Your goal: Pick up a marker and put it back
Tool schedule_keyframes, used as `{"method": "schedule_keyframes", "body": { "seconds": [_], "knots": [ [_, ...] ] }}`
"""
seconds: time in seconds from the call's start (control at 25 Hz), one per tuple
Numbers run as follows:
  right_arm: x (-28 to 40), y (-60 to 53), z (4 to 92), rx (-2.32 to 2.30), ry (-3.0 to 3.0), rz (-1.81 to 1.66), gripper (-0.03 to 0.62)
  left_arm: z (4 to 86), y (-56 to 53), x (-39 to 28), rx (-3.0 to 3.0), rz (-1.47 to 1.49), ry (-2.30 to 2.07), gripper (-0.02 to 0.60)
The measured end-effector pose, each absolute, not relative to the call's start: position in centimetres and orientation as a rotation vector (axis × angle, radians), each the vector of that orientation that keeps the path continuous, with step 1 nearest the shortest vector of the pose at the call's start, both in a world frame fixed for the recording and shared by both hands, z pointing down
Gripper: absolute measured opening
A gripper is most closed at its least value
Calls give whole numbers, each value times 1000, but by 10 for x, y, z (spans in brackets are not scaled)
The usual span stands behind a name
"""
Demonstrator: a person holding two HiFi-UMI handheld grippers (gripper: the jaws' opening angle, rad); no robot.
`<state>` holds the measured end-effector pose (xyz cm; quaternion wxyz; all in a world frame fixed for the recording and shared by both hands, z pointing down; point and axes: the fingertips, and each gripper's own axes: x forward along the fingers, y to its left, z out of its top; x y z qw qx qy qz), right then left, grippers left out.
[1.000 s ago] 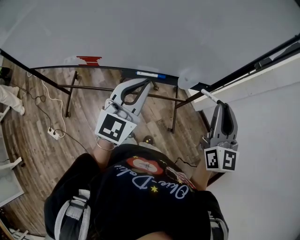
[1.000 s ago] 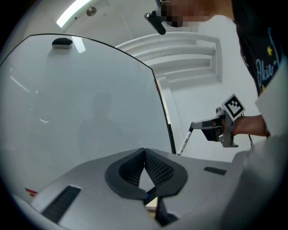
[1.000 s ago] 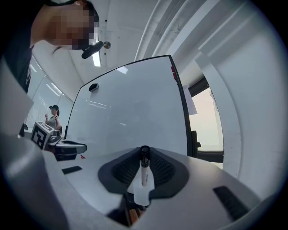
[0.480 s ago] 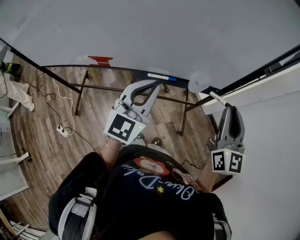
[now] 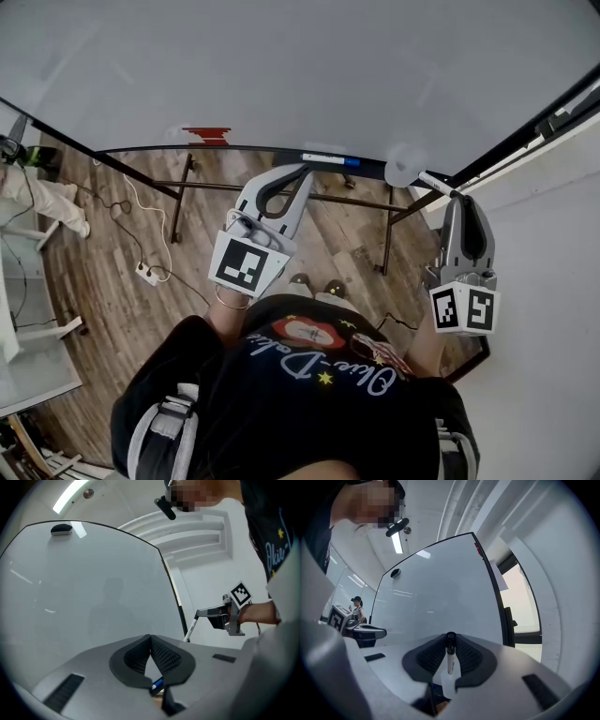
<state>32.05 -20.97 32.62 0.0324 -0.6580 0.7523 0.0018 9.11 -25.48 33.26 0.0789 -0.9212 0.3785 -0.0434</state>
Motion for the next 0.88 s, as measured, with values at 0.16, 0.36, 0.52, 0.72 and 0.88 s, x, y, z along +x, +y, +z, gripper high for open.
{"method": "schedule_keyframes", "body": {
  "seconds": [0.16,0.36,0.52,0.72,0.88],
  "knots": [
    [320,-221,330,-1999,2335,1,66,333,-255,91,-2752,-138,1154,3],
    [317,-231,343,-1978,2357,-31,66,334,-252,86,-2733,-181,1180,3],
    [317,-243,353,-1976,2386,-59,66,334,-253,83,-2718,-201,1204,3],
    [318,-254,367,-1971,2410,-94,66,336,-253,78,-2702,-208,1240,3],
    [315,-262,379,-1968,2429,-120,65,335,-255,73,-2695,-213,1272,3]
  ]
}}
